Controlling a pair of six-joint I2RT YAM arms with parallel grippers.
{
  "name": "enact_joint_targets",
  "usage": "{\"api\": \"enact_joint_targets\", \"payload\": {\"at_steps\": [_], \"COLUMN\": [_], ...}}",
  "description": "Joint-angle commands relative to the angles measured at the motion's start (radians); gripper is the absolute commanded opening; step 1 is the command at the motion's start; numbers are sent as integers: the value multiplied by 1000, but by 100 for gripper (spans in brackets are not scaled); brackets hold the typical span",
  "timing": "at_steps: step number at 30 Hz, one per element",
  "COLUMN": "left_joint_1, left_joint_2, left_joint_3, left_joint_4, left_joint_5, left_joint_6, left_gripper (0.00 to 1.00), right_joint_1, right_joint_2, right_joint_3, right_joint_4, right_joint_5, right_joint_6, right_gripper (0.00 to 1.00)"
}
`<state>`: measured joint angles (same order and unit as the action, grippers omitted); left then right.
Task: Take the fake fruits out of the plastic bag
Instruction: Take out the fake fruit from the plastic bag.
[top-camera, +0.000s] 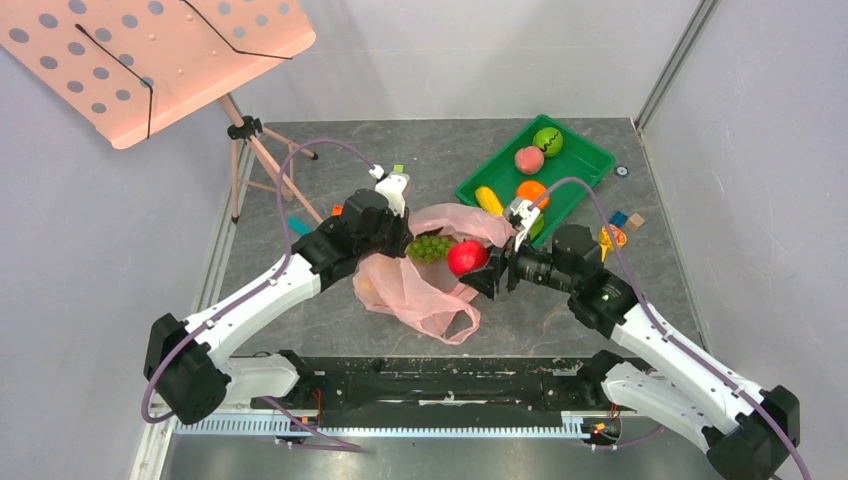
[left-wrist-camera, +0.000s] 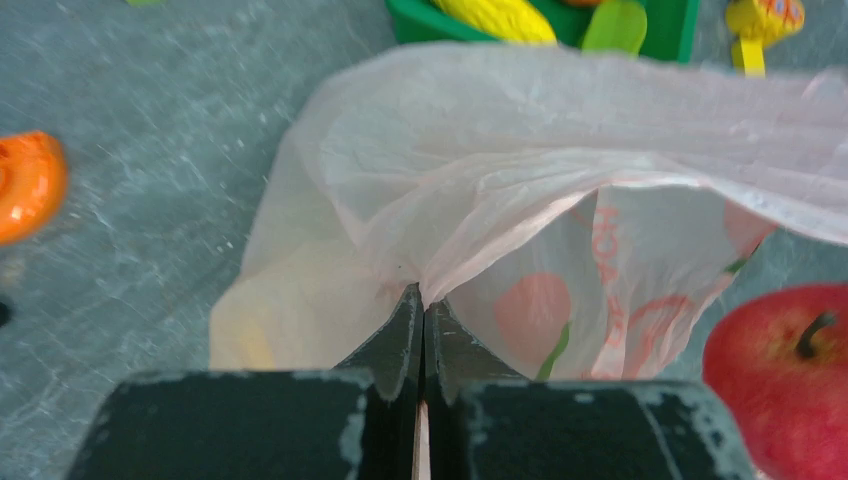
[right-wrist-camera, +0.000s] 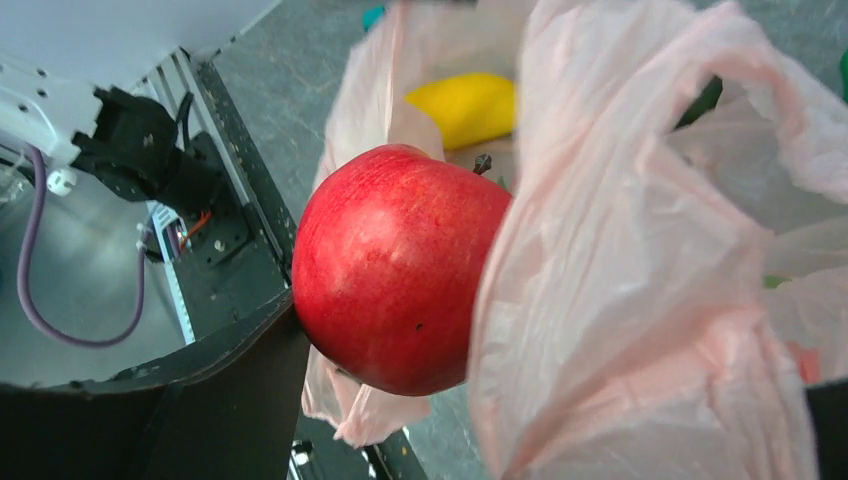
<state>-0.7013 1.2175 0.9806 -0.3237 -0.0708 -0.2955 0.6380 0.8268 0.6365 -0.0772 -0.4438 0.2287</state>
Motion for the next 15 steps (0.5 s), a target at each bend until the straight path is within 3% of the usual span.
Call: {"api": "enact_joint_targets", "payload": {"at_steps": [1,7,15], "left_joint_1": [15,46,46], "left_joint_2": [-2,4,-2], "left_joint_3": [80,67,20], "left_joint_4": [94,63,53], "left_joint_5": [-112,-141,-146], "left_joint_6": [-41,-25,-24], "left_gripper": [2,2,2], "right_joint_1": [4,3,3], "right_joint_2": [-84,-157,-172], "right_joint_3": [-30,24,119], "right_joint_4": [-71,-111,-121], "right_joint_5": [13,27,-86], "right_joint_6": [-29,2,49], "right_gripper": [66,66,66]}}
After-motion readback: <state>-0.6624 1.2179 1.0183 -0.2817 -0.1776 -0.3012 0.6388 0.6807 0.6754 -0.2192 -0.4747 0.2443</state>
